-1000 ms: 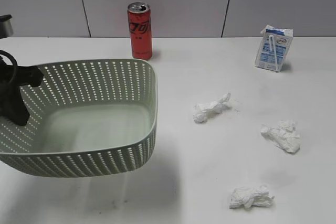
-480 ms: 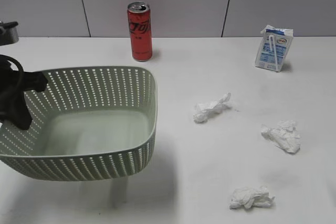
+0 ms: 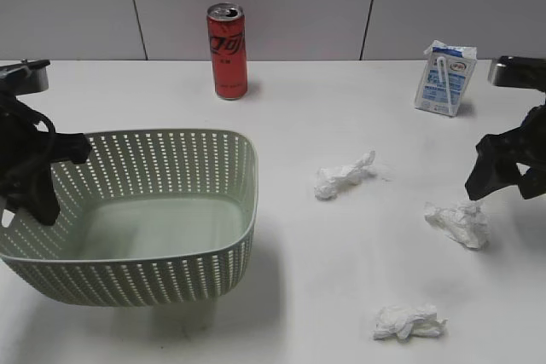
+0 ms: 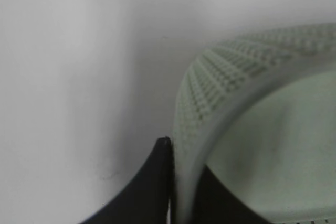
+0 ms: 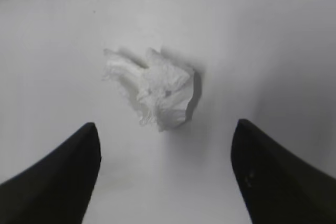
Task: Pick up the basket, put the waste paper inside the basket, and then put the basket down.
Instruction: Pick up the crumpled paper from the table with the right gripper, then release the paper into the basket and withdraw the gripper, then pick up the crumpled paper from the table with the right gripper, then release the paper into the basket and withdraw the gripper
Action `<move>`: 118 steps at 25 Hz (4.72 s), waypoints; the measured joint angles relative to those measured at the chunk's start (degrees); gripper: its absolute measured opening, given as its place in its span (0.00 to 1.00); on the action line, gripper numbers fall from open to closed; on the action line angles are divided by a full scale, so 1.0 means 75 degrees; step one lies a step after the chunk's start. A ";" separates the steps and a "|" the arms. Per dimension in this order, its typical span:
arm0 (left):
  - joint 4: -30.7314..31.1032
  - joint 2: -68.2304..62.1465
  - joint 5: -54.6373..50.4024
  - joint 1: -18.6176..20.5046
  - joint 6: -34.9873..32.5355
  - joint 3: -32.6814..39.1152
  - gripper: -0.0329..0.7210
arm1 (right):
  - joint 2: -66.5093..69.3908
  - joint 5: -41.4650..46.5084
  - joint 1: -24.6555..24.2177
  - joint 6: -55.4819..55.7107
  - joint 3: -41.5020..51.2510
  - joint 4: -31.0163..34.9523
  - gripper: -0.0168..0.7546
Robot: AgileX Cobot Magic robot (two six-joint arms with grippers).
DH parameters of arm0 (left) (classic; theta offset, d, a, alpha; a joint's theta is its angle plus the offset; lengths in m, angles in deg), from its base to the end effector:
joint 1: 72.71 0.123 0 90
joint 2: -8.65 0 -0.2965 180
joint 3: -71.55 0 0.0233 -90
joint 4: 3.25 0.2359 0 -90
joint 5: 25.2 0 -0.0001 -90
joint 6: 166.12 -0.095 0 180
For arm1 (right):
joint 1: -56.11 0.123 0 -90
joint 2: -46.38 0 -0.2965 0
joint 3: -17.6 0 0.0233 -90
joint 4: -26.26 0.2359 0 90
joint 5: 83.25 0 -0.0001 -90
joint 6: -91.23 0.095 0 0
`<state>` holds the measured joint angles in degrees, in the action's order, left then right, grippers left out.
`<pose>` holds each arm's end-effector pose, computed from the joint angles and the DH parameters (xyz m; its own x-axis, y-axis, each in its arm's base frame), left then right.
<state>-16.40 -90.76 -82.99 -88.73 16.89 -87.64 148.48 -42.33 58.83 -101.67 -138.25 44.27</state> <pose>0.2528 -0.0916 0.2238 -0.9943 0.1063 -0.0123 0.1066 0.9745 -0.1975 0.2877 0.0330 0.2020 -0.9695 -0.0306 -0.2430 -0.0810 0.9764 0.2001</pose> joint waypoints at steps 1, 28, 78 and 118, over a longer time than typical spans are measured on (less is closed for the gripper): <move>0.0000 0.0000 -0.0006 0.0000 0.0000 0.0000 0.05 | 0.0328 -0.0020 0.0009 -0.0063 -0.0152 0.0003 0.78; 0.0000 0.0000 -0.0015 0.0000 -0.0001 -0.0047 0.05 | 0.1473 0.0769 0.1214 -0.1315 -0.1705 0.0470 0.03; 0.0146 0.0000 -0.0119 -0.0002 0.0004 -0.0047 0.05 | 0.2215 0.1629 0.3604 0.5819 -0.4964 -0.2357 0.76; 0.0165 0.0000 -0.0063 -0.0002 0.0003 -0.0047 0.05 | 0.1524 0.2508 0.4729 -0.0310 -0.6026 0.0365 0.04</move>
<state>-15.17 -90.76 -83.46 -88.74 16.91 -87.99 159.91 -23.51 94.30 -104.00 -183.45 47.01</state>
